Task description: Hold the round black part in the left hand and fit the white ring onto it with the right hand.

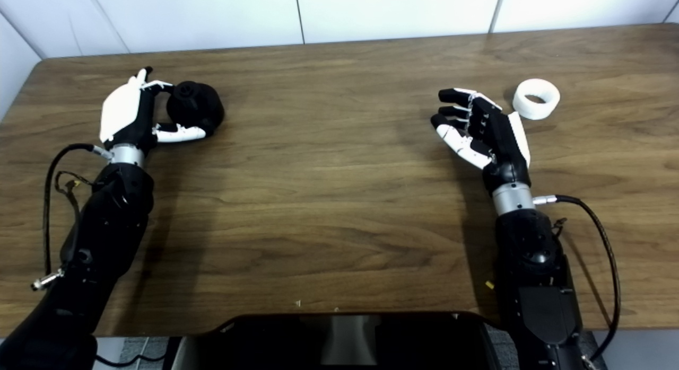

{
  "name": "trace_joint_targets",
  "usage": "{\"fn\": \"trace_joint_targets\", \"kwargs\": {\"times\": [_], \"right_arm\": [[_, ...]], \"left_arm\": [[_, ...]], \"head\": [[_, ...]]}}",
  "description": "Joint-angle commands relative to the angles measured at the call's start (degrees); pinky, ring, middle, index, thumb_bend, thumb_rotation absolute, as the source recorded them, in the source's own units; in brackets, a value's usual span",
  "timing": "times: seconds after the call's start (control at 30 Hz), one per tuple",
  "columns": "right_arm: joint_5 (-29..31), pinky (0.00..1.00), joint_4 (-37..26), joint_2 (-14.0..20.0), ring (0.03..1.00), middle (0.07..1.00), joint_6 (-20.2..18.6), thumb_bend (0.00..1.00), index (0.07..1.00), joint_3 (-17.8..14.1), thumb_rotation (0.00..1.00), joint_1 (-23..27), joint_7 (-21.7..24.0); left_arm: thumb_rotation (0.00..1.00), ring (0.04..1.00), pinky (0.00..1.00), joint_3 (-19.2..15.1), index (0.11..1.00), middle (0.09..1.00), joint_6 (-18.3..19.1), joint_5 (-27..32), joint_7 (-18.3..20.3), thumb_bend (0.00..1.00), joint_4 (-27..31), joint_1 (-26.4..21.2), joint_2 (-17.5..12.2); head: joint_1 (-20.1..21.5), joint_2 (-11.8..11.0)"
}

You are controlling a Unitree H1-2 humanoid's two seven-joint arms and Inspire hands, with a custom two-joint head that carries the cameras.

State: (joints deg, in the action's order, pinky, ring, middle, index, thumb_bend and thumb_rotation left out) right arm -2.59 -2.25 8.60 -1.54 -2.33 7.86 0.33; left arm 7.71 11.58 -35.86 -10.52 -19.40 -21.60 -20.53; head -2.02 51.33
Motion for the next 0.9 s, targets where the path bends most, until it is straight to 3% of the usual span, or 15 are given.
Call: {"fn": "trace_joint_targets", "kwargs": {"times": [0.0,0.47,0.87], "right_arm": [[-0.03,0.64,-2.46,0.46,0.715,0.748,1.35,0.54,0.684,-0.24,0.32,2.32,0.2],[0.35,0.63,-2.57,0.5,0.717,0.749,1.55,0.54,0.686,-0.25,0.32,2.36,0.54],[0.59,0.63,-2.43,0.44,0.724,0.753,1.56,0.53,0.692,-0.29,0.32,2.49,0.6]], "left_arm": [[0.36,1.0,1.0,0.49,0.66,1.0,0.05,-0.04,0.5,1.0,1.55,-1.3,0.05],[0.33,1.0,1.0,1.47,0.652,1.0,-0.96,2.53,2.53,0.99,4.16,0.09,3.15],[0.33,1.0,1.0,3.91,0.645,1.0,-2.17,1.94,4.26,0.99,7.72,0.82,4.13]], "head": [[0.05,0.0],[-0.01,0.02],[-0.2,-0.04]]}}
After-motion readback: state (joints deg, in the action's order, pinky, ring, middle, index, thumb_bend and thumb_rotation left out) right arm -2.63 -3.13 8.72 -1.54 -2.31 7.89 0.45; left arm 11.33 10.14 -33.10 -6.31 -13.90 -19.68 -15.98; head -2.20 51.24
